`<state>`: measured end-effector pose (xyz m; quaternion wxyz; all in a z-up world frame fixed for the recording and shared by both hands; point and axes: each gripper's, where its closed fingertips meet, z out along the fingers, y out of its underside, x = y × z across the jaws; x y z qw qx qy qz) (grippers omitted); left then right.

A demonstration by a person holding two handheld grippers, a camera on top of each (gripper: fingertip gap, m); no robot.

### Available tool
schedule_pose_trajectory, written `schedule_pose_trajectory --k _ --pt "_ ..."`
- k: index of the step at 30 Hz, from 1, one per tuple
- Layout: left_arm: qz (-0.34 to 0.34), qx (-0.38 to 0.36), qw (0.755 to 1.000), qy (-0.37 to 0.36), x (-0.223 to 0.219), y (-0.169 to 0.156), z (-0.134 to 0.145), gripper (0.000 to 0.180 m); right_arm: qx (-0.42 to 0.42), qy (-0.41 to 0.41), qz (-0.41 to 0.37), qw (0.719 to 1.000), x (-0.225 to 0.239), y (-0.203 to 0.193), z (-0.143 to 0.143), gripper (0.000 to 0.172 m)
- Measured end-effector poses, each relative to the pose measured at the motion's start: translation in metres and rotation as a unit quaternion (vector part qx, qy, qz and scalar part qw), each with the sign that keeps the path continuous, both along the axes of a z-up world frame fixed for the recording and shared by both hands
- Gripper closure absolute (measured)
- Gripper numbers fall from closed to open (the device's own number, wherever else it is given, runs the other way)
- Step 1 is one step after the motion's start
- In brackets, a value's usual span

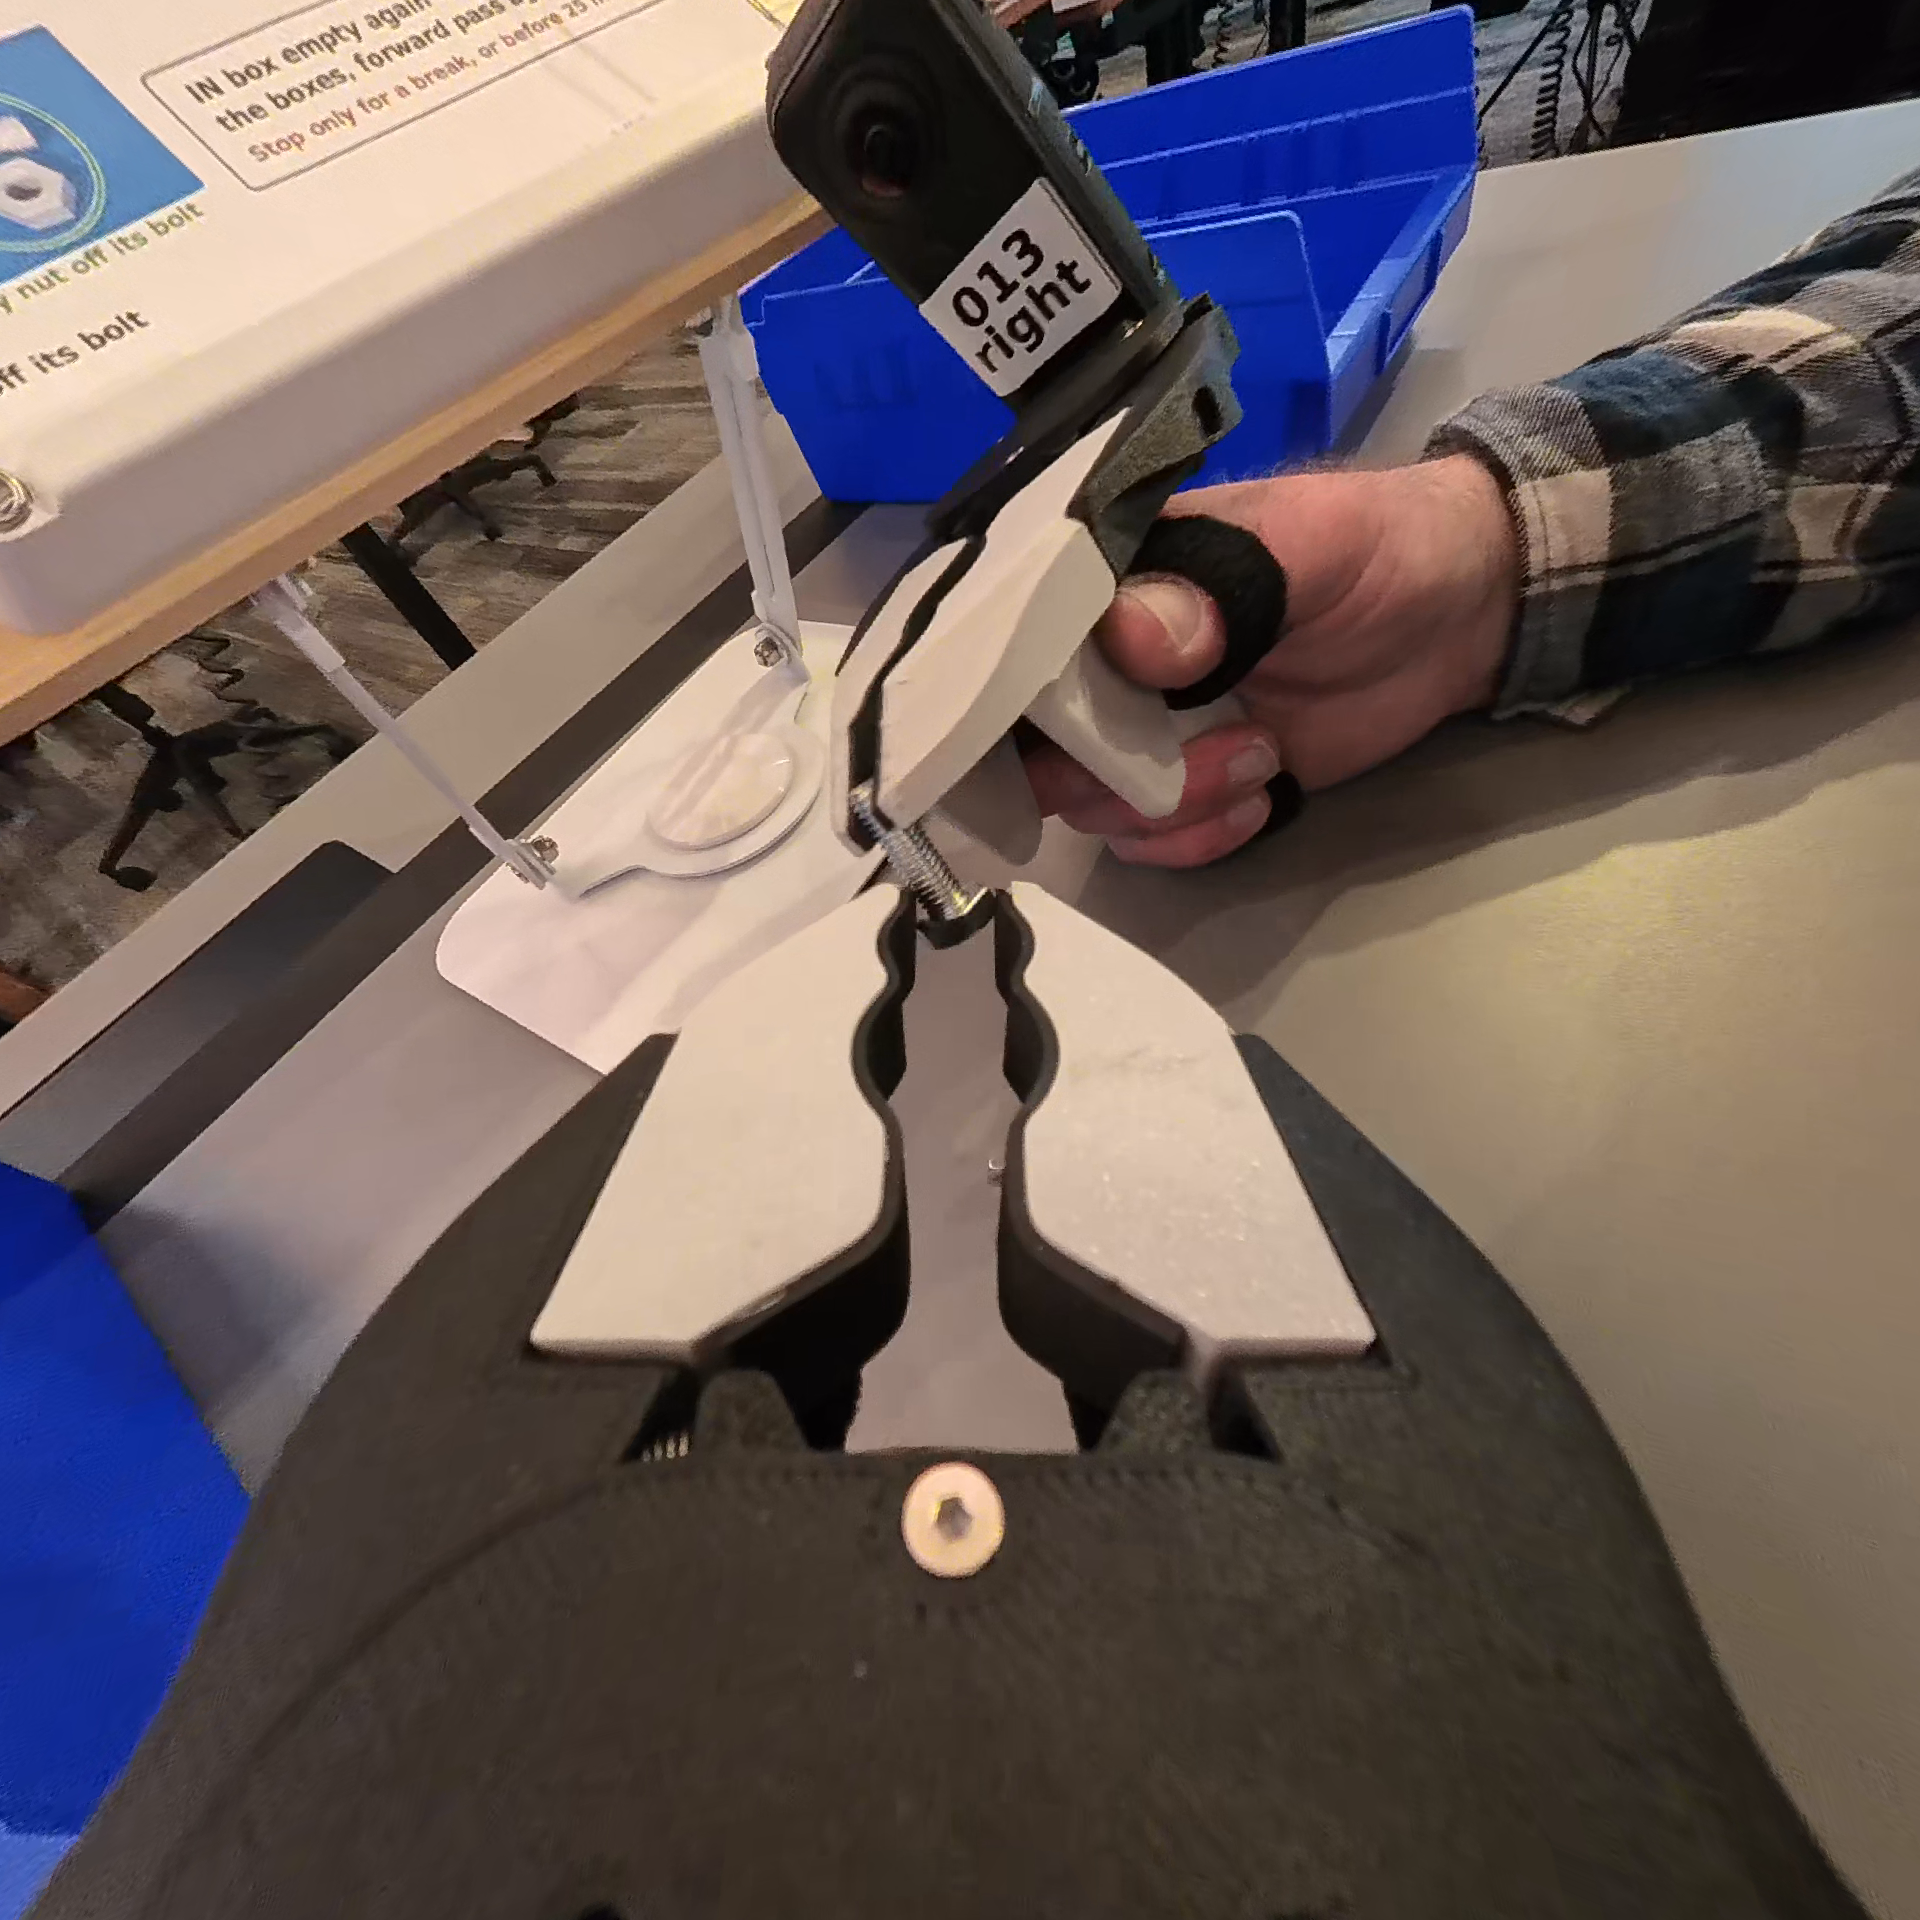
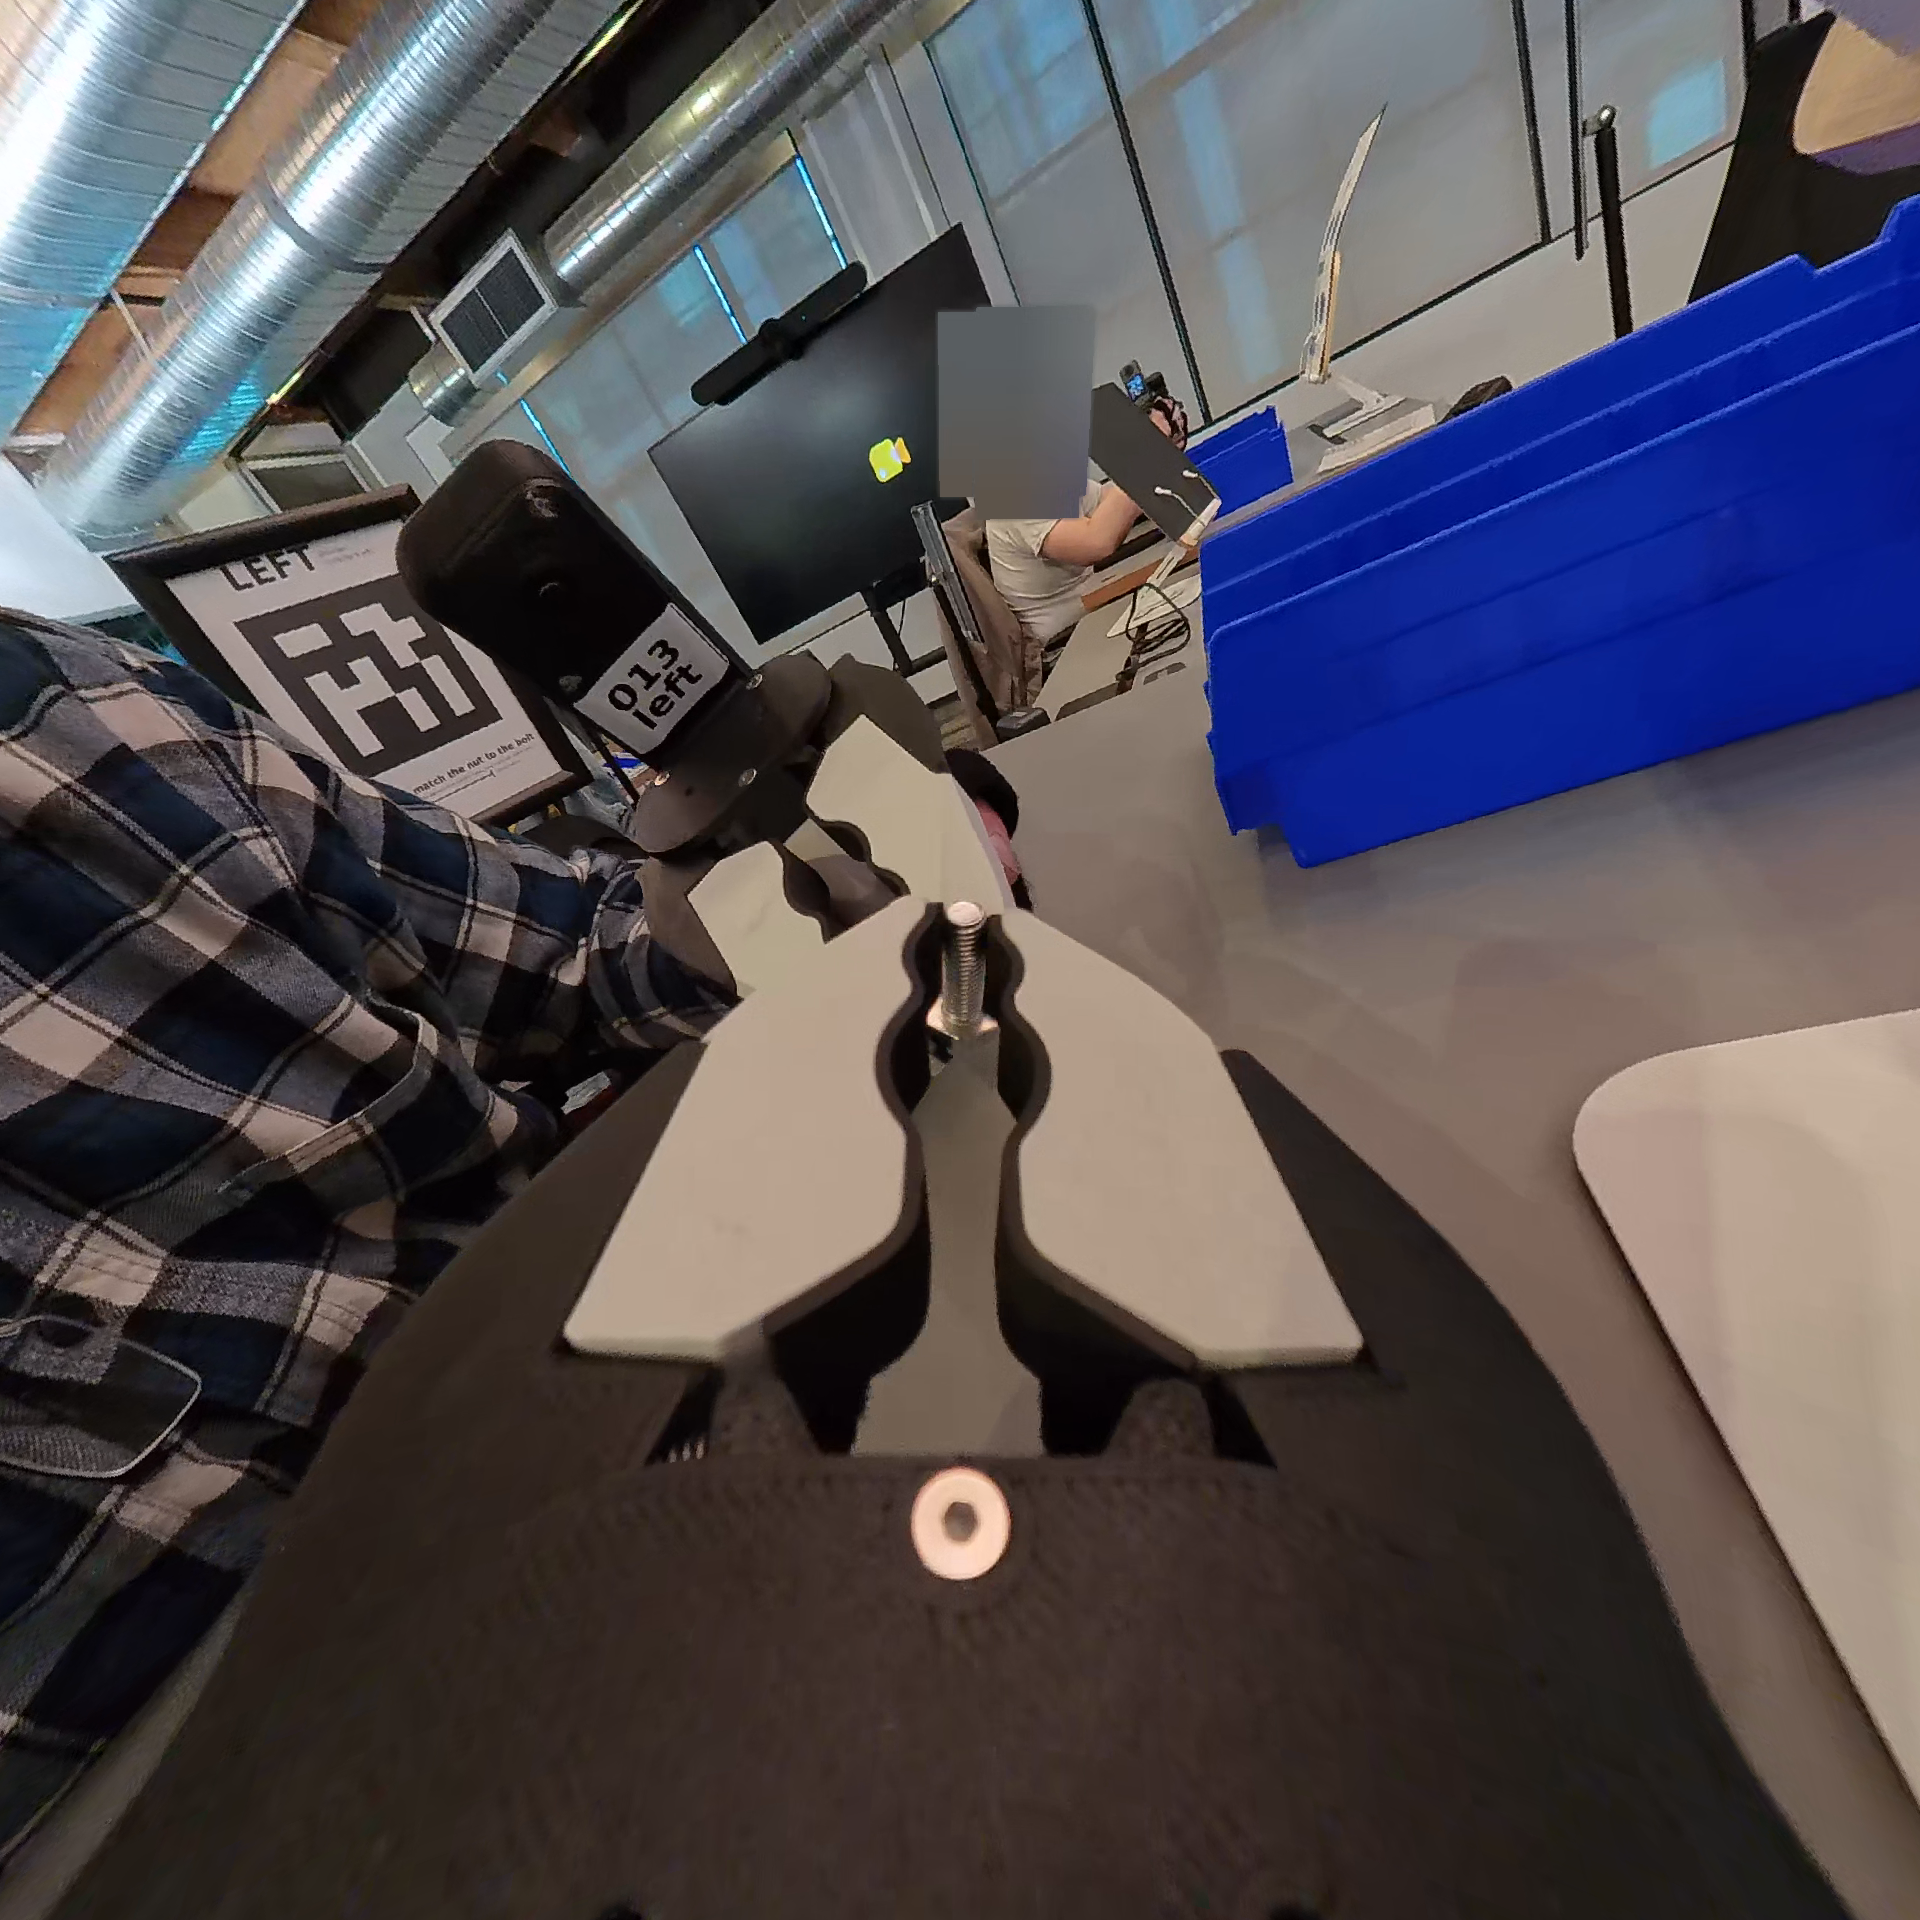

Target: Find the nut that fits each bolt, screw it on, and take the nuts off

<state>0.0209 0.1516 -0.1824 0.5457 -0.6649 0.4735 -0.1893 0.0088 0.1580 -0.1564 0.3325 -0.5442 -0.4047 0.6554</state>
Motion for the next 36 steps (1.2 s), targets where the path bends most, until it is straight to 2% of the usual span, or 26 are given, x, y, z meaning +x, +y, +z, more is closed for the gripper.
schedule_pose_trajectory --k 6,8,10,14,23,29,36 --pt "-0.01 -0.029 0.999 -0.01 -0.001 0.001 -0.002 0.166 0.017 -0.009 -0.012 1.0 -0.001 0.0 -0.002 0.164" --pt "-0.019 -0.04 0.999 -0.013 0.0 -0.001 -0.003 0.161 0.025 -0.01 -0.012 1.0 -0.002 -0.001 -0.002 0.164" --pt "-0.012 -0.051 0.999 0.0 -0.001 0.001 -0.008 0.143 0.031 -0.008 -0.007 0.999 -0.002 -0.003 -0.001 0.164" --pt "-0.036 -0.087 0.996 -0.01 0.004 -0.005 -0.013 0.138 0.039 -0.006 -0.002 0.999 -0.002 -0.005 0.0 0.164" --pt "-0.078 -0.155 0.984 -0.049 0.012 -0.015 -0.015 0.154 0.084 -0.018 0.021 0.996 -0.006 -0.02 -0.003 0.164" --pt "-0.085 -0.16 0.982 -0.043 0.014 -0.017 -0.019 0.167 0.092 -0.017 0.024 0.995 -0.006 -0.022 -0.003 0.164" --pt "-0.09 -0.163 0.981 -0.048 0.013 -0.018 -0.017 0.167 0.09 -0.01 0.03 0.995 -0.005 -0.023 -0.001 0.164"
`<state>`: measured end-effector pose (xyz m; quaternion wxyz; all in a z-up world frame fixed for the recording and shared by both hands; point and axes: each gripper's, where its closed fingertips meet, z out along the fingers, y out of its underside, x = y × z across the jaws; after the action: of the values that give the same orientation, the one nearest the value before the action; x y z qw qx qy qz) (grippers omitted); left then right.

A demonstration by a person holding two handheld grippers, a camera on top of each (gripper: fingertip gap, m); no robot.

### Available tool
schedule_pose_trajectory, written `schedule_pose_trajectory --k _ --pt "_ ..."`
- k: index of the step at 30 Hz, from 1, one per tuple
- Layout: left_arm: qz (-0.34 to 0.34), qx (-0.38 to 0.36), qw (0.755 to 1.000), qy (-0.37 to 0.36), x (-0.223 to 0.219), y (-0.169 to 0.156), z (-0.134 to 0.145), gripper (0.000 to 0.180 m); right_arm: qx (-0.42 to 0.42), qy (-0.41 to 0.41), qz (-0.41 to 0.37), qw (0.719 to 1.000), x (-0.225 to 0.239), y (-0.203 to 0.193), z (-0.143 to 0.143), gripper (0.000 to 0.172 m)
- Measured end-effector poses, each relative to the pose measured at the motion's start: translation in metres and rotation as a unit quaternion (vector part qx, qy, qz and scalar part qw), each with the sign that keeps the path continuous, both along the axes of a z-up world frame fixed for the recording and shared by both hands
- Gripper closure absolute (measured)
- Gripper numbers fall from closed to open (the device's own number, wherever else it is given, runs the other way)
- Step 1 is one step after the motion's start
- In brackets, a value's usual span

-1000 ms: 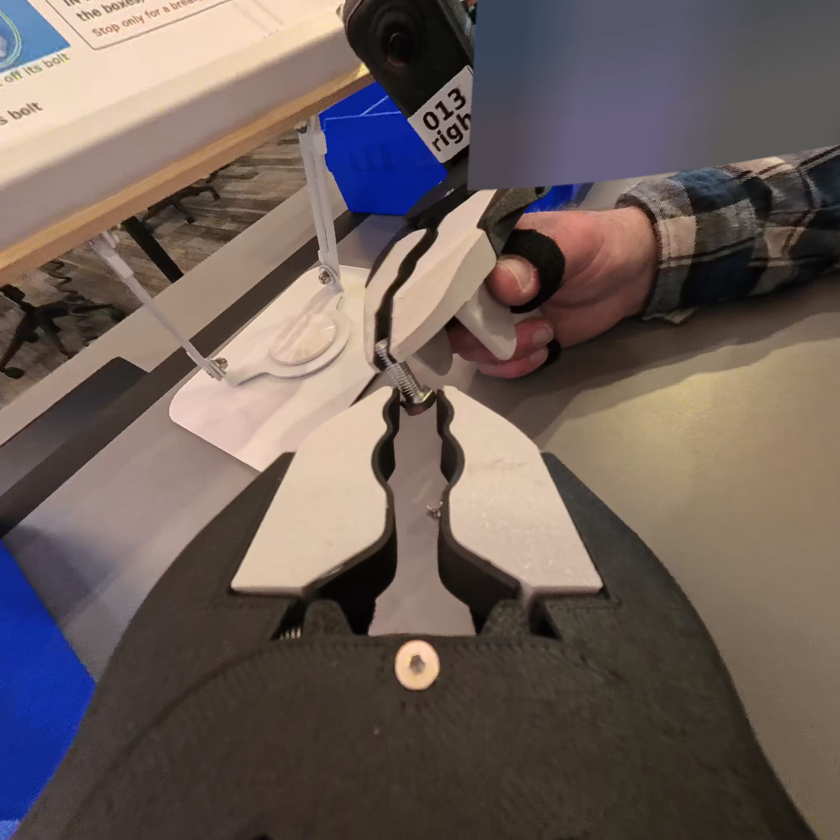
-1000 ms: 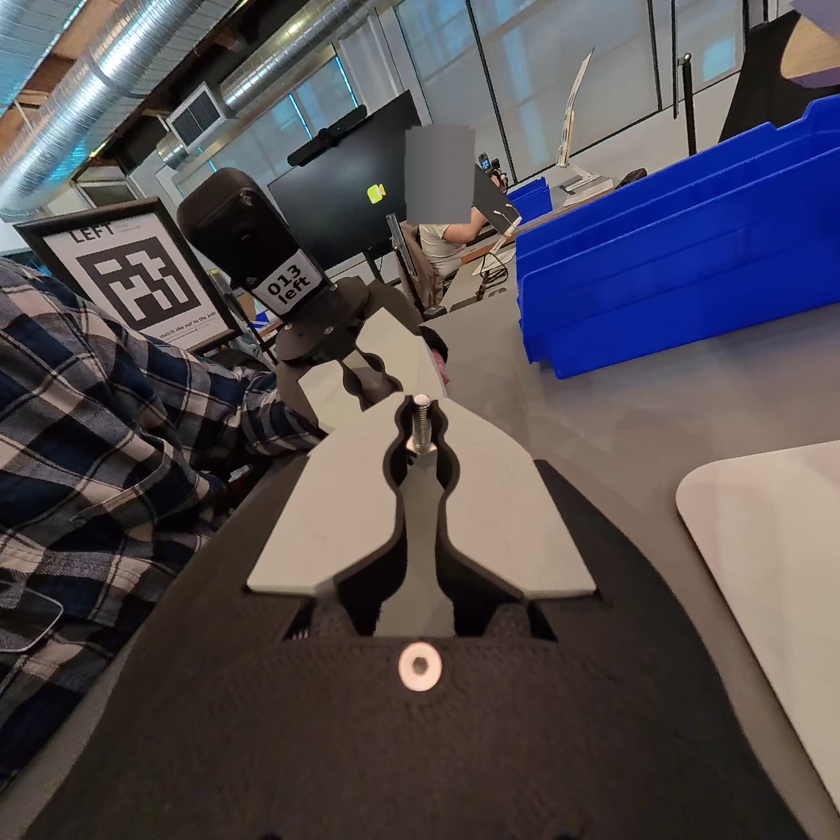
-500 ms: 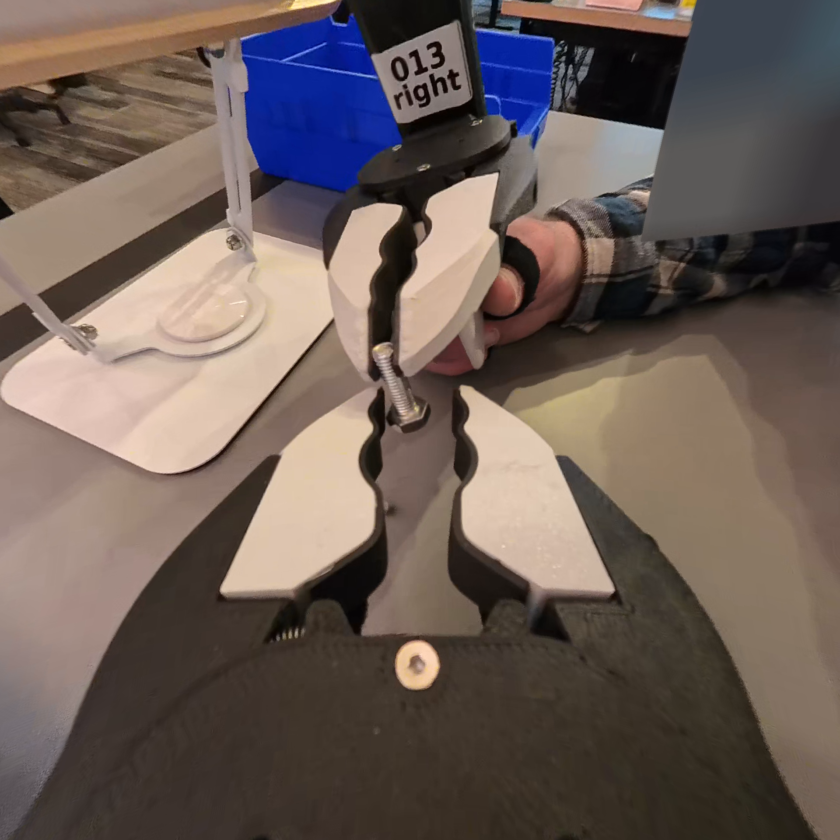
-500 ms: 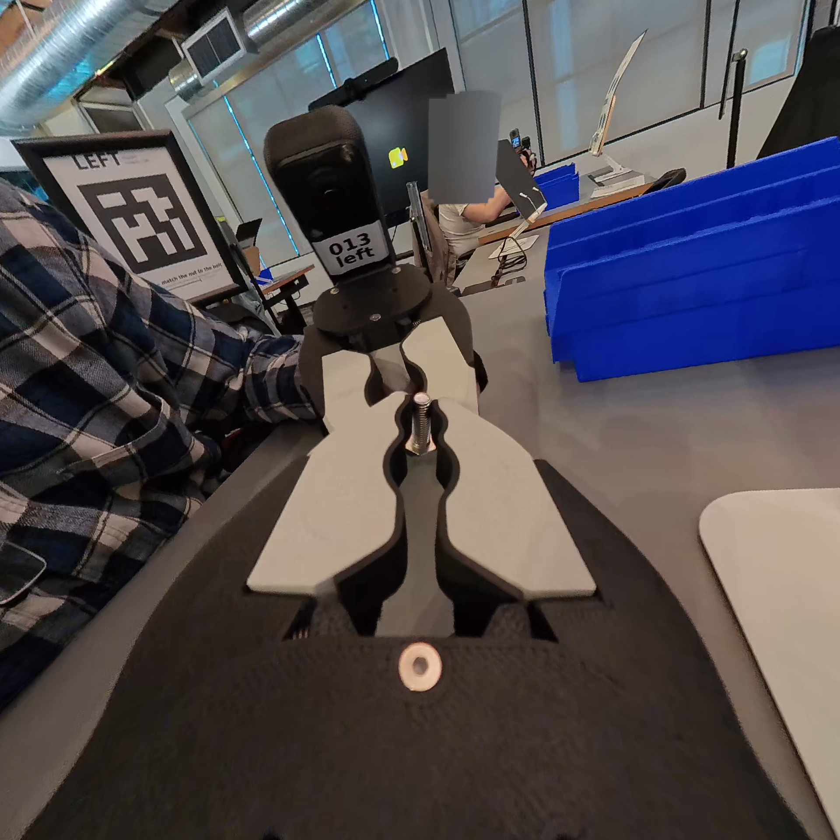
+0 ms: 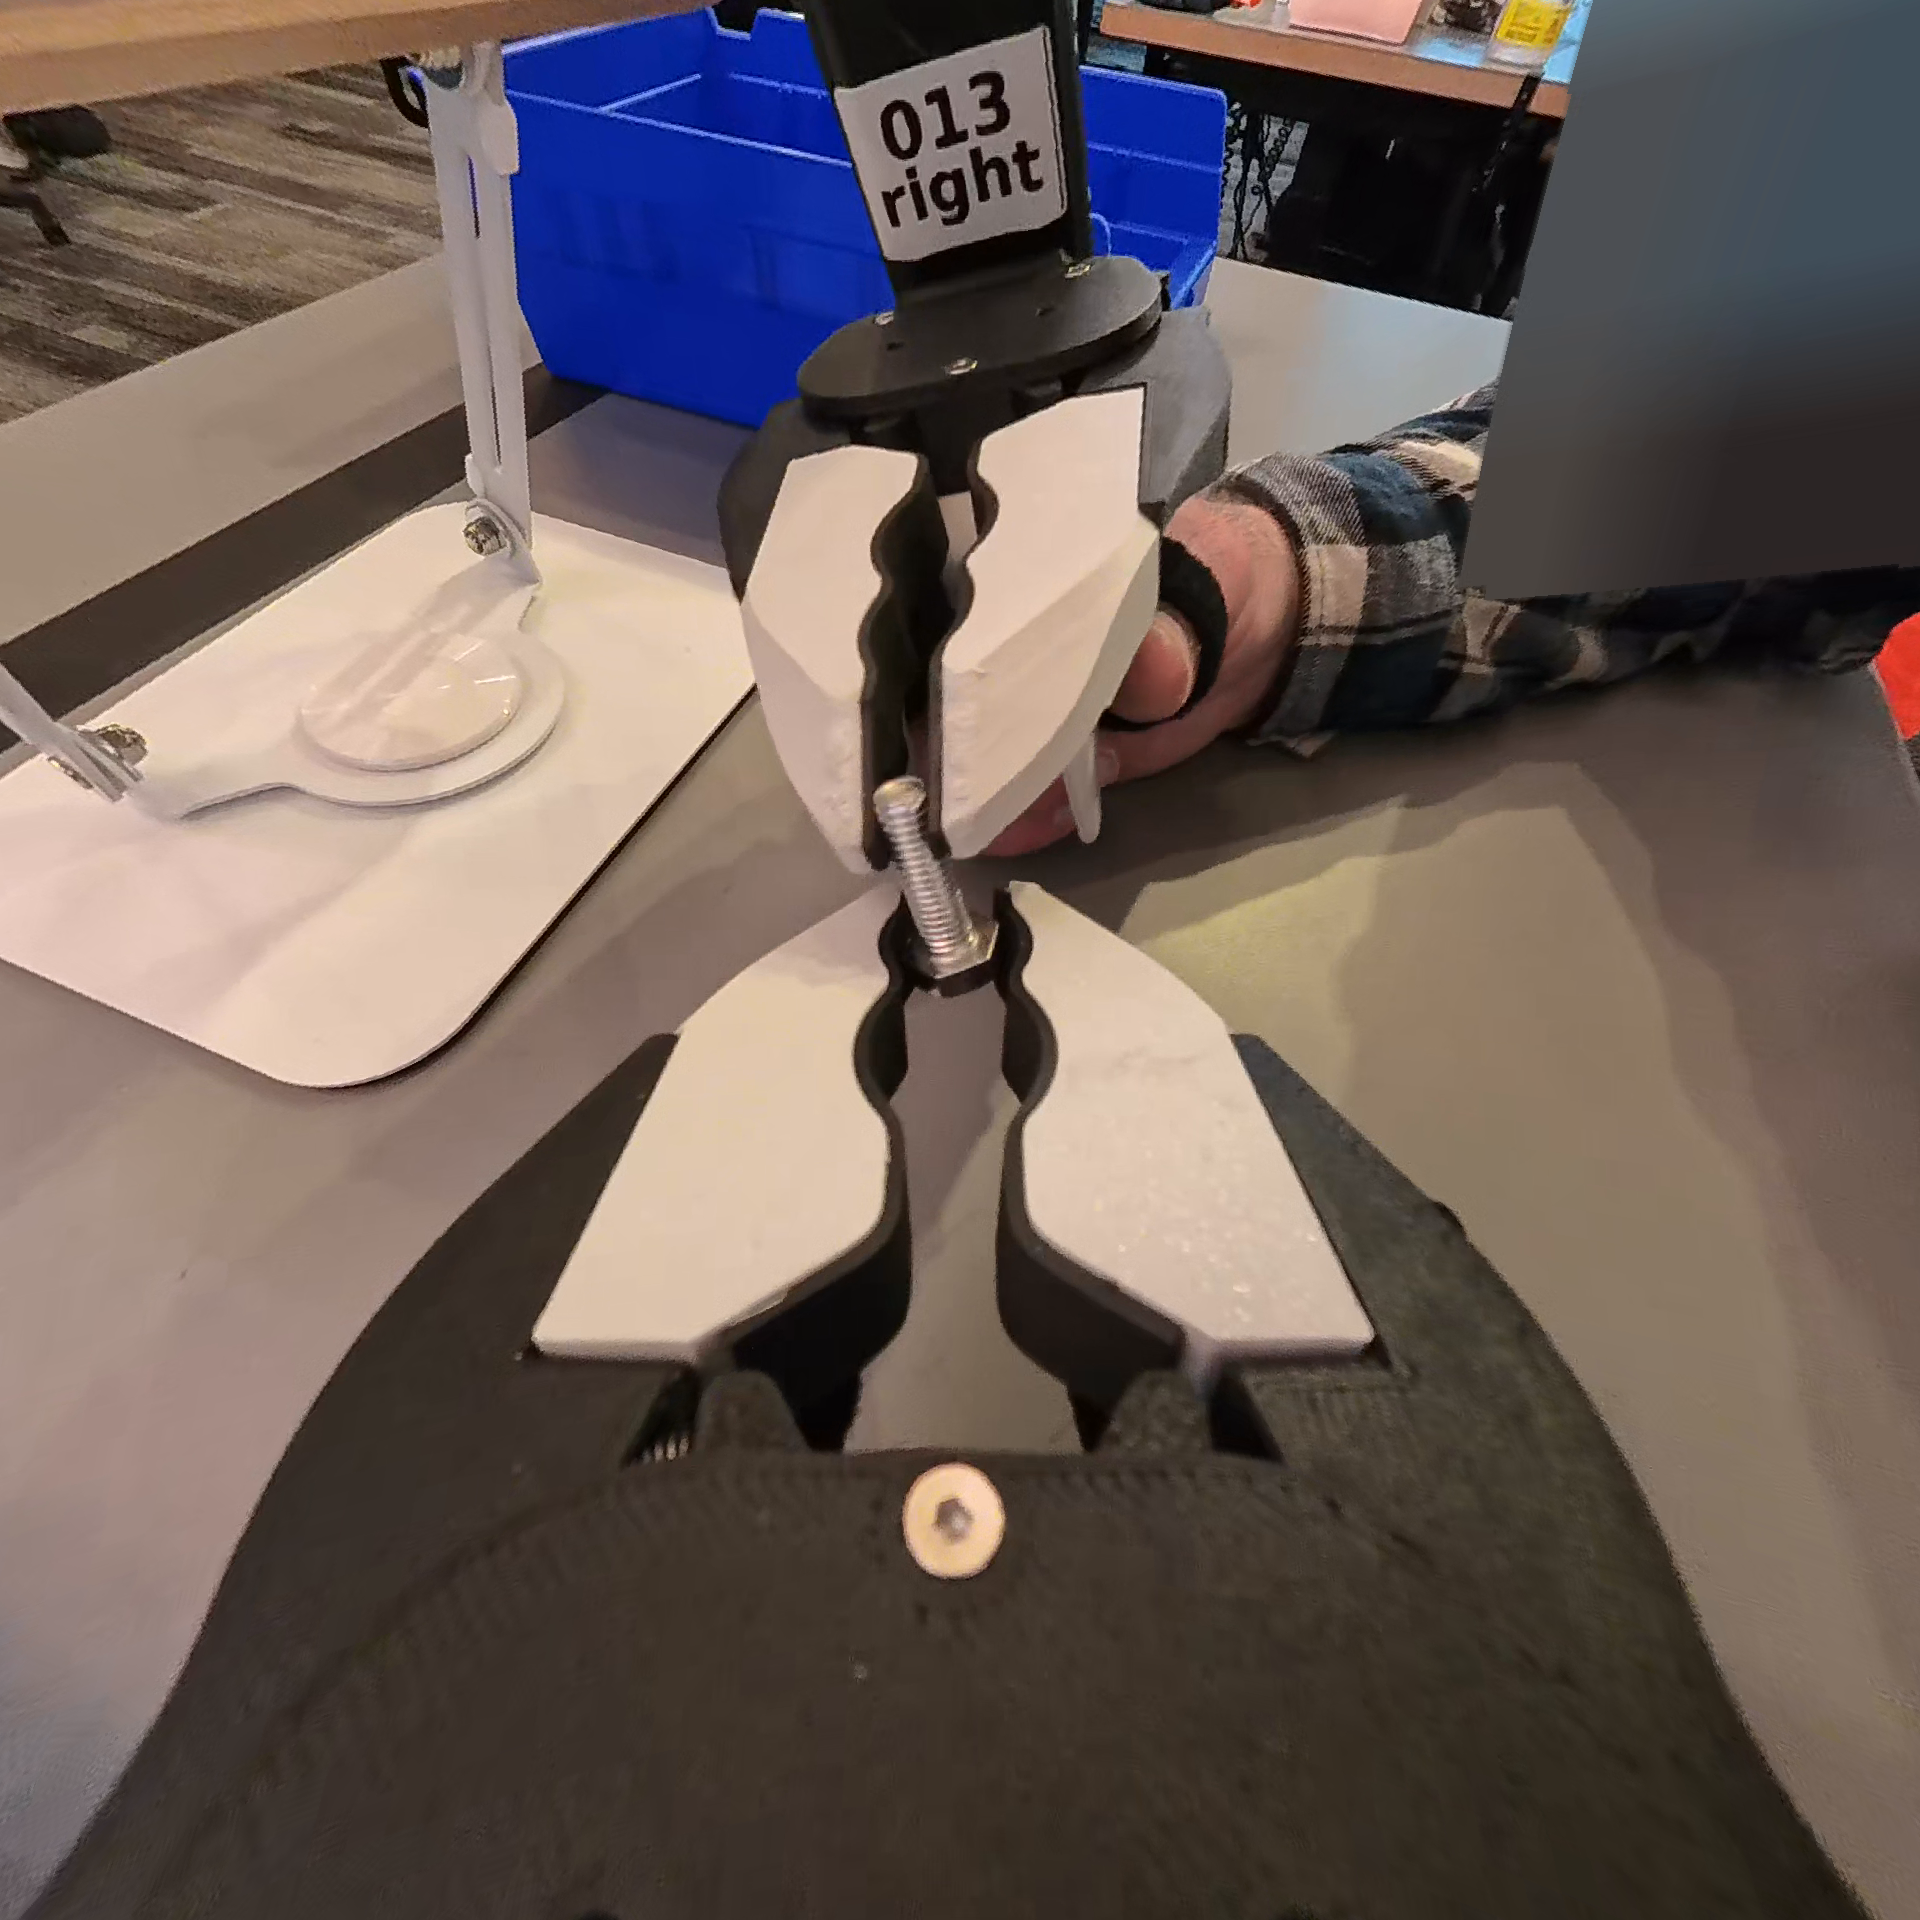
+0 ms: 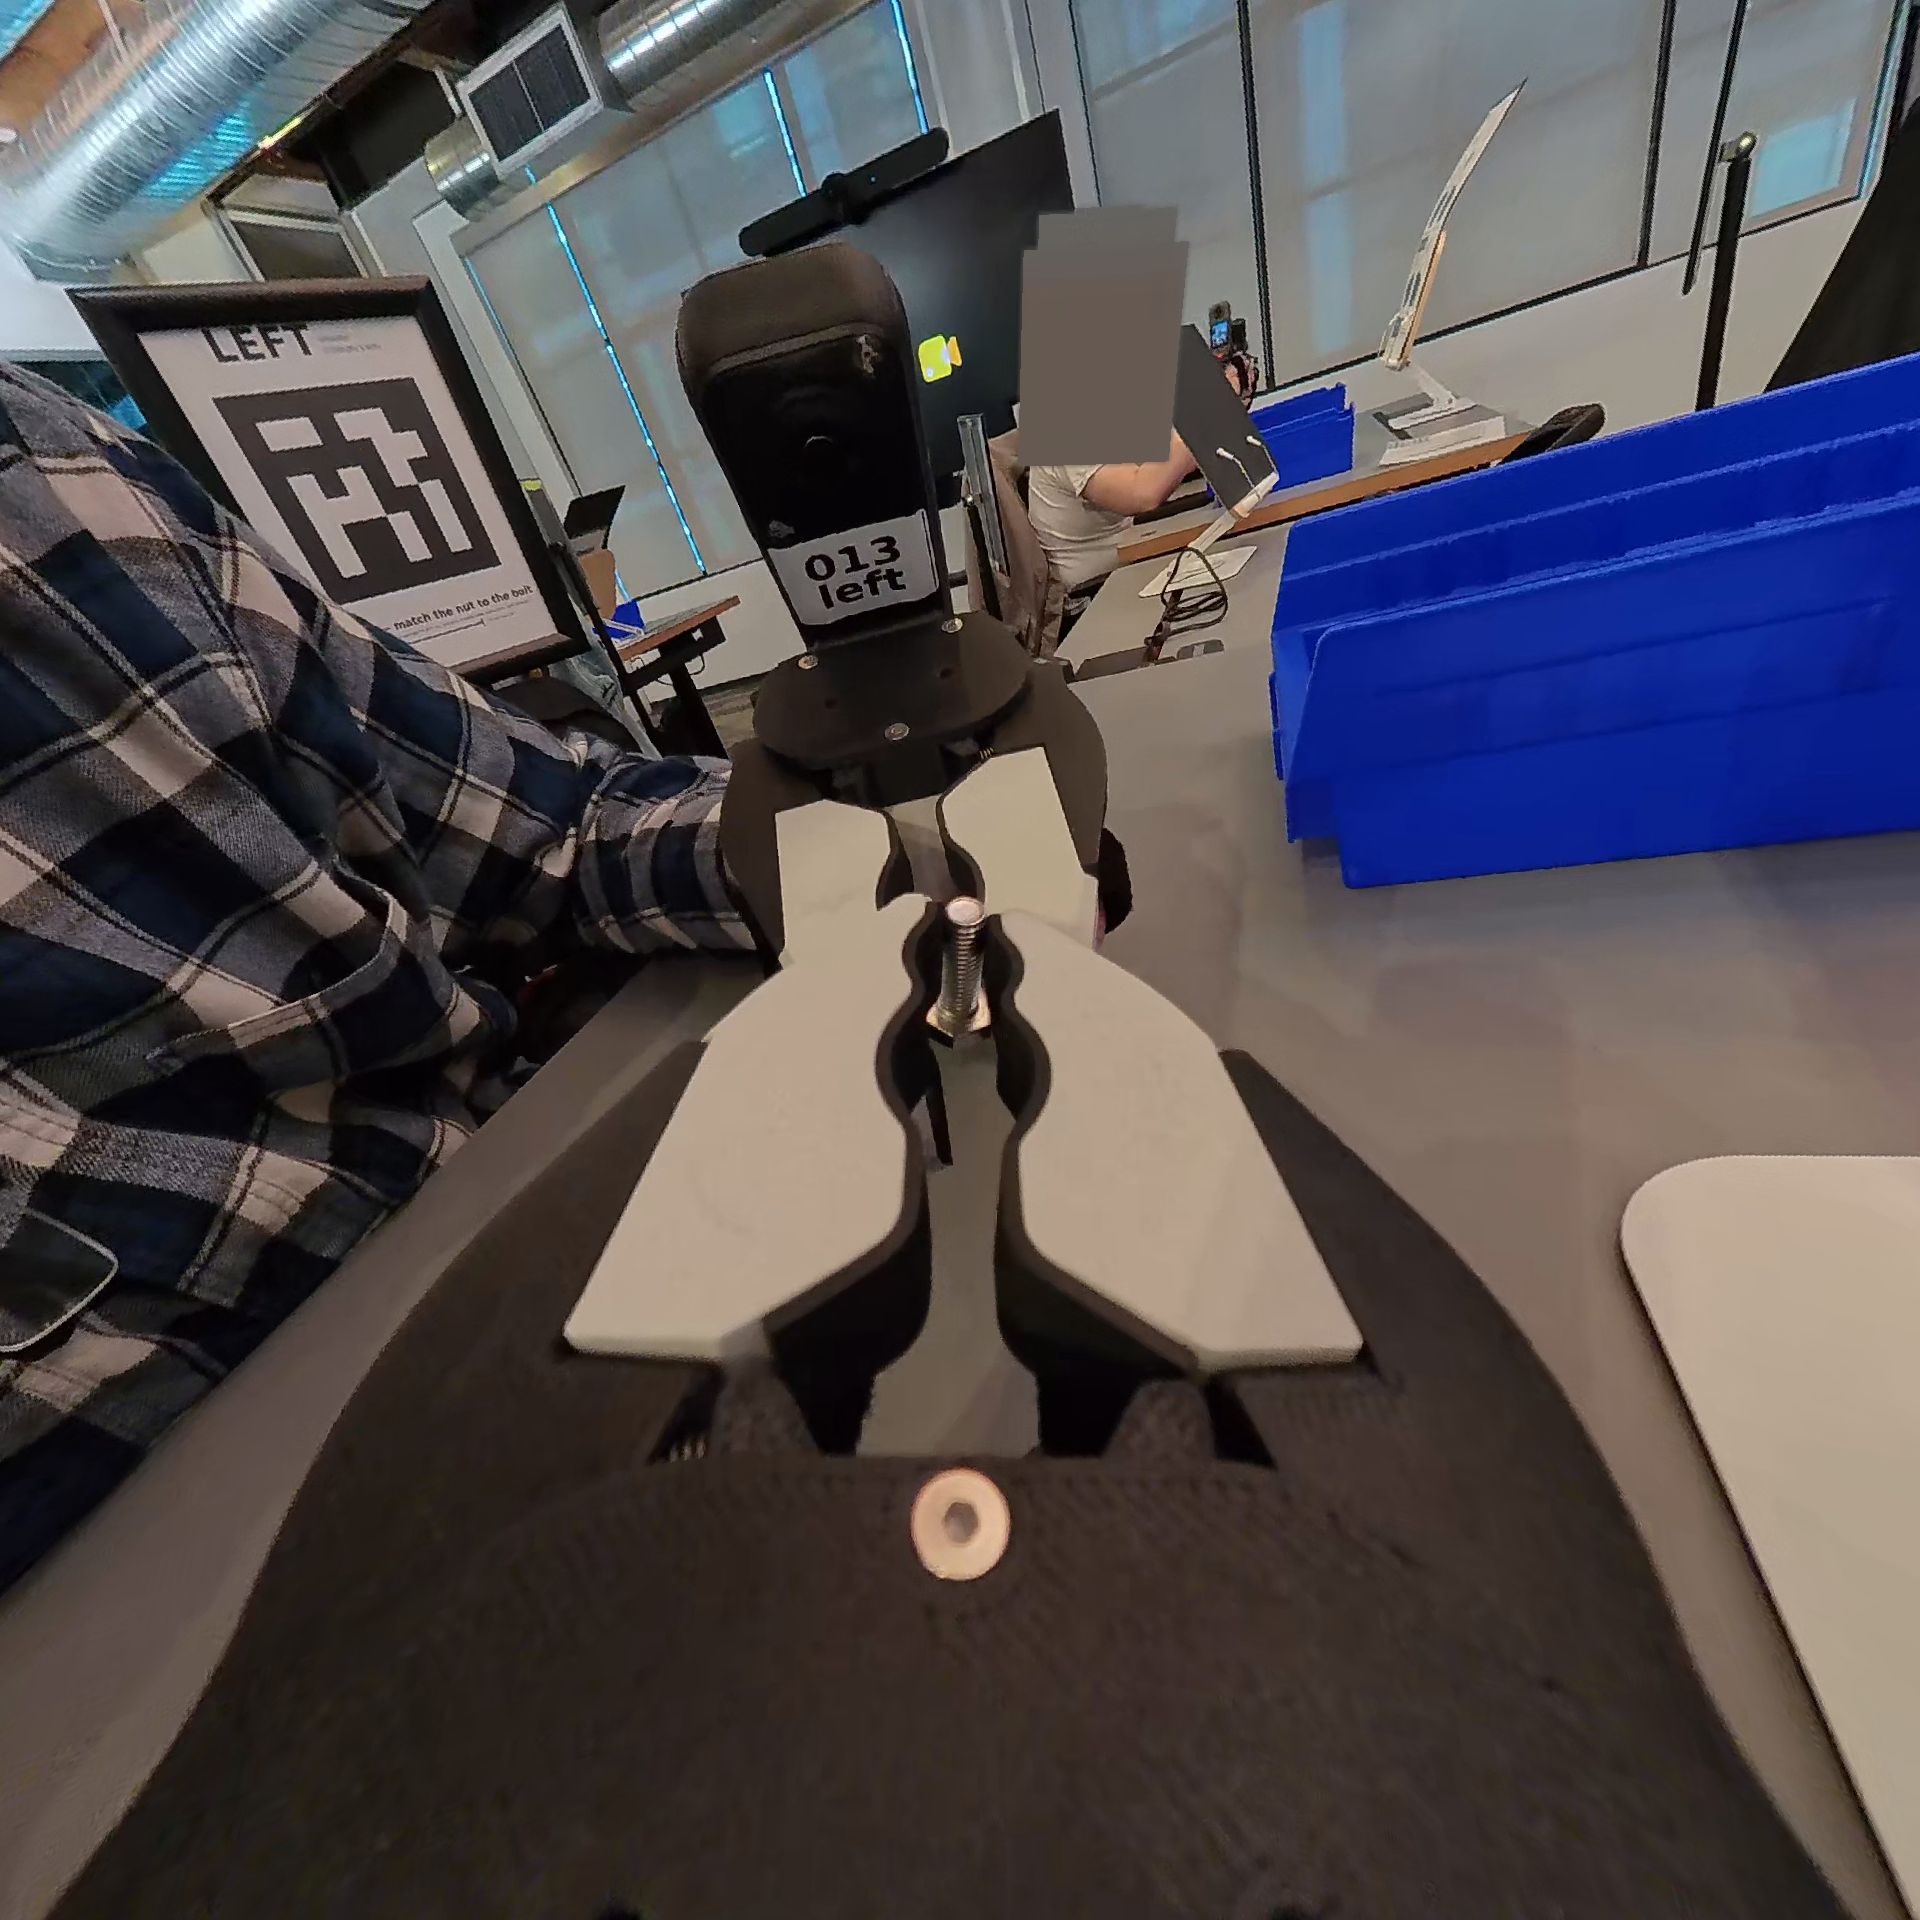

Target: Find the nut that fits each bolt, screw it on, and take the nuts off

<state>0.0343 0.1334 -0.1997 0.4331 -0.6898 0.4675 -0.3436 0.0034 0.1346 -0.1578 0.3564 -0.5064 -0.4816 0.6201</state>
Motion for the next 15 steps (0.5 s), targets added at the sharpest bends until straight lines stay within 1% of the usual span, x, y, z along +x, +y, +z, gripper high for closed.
schedule_pose_trajectory --k 5,11,15 --pt "-0.009 -0.001 1.0 -0.001 0.0 -0.003 0.0 0.167 0.005 0.004 0.007 1.0 0.0 -0.003 0.001 0.164" --pt "-0.048 -0.022 0.999 -0.008 0.004 -0.013 -0.001 0.168 0.021 0.002 0.03 0.999 -0.001 -0.013 0.0 0.165" --pt "-0.051 -0.022 0.998 -0.008 0.006 -0.015 -0.001 0.169 0.019 0.008 0.03 0.999 -0.002 -0.014 0.002 0.165"
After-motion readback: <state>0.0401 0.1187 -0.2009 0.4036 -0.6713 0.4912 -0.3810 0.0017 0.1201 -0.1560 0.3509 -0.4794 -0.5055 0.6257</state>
